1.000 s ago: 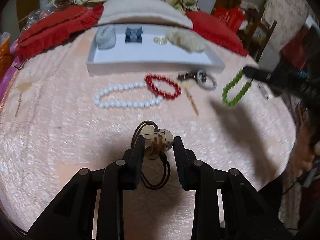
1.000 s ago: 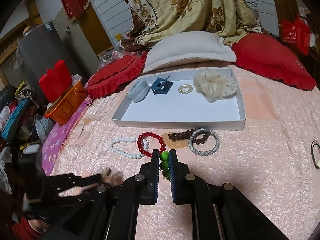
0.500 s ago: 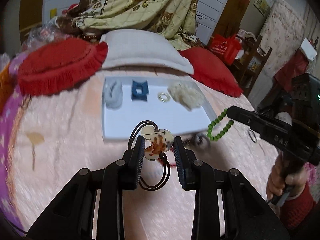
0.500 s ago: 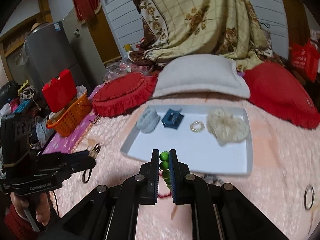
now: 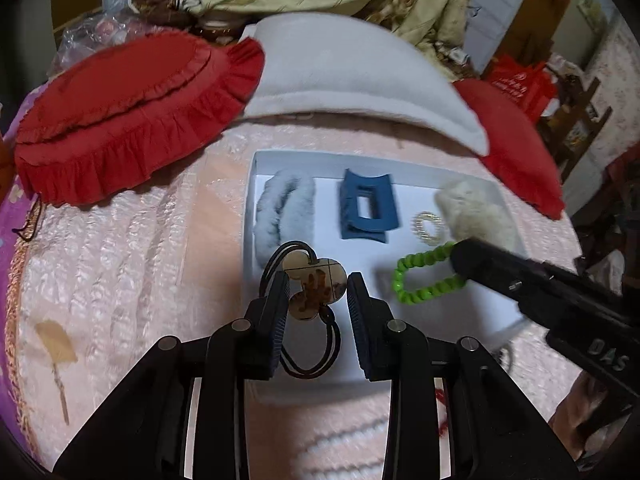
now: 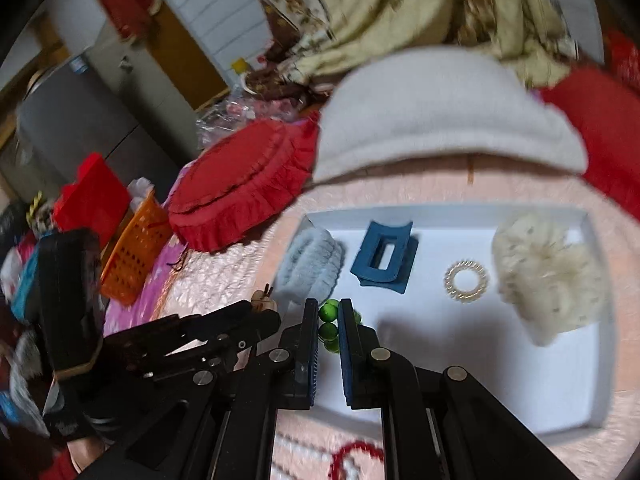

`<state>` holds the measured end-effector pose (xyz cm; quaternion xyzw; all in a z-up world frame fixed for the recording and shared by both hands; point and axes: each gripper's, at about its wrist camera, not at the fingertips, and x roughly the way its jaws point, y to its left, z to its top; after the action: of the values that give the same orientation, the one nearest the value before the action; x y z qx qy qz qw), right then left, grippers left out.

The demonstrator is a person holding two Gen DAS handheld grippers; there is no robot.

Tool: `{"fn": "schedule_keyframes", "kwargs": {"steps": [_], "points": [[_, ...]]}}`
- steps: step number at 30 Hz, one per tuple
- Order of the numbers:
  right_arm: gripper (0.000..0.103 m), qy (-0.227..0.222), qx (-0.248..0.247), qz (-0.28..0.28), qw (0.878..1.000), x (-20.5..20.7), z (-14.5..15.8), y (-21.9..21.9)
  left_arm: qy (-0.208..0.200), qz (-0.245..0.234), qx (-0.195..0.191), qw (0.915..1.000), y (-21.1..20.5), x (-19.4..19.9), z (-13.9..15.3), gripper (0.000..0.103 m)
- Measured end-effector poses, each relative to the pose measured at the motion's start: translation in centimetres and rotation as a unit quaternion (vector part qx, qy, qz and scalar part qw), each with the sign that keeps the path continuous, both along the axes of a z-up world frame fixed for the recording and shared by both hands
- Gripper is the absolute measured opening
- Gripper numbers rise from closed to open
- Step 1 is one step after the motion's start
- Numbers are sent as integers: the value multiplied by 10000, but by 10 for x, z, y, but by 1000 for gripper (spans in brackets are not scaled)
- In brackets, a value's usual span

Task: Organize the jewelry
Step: 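Drop green bracelet into box with right tool while left tool drops pendant there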

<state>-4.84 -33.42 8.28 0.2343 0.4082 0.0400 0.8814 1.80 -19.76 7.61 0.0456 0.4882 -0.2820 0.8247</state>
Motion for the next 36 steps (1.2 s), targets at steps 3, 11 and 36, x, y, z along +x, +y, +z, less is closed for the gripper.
{"fn": "schedule_keyframes", "kwargs": {"steps": [3,11,36], "points": [[9,337,198,-131,9991,9,-31,-10,60,28,106,9999,-6,9,-13,28],[9,689,17,-180,9975,5,-59,-18,459,-23,-484,9978,6,9,-15,36],[43,374,-1386,-701,9872,-172,-30,-37,39,491,-512,9975,109,-139,3,40]]}}
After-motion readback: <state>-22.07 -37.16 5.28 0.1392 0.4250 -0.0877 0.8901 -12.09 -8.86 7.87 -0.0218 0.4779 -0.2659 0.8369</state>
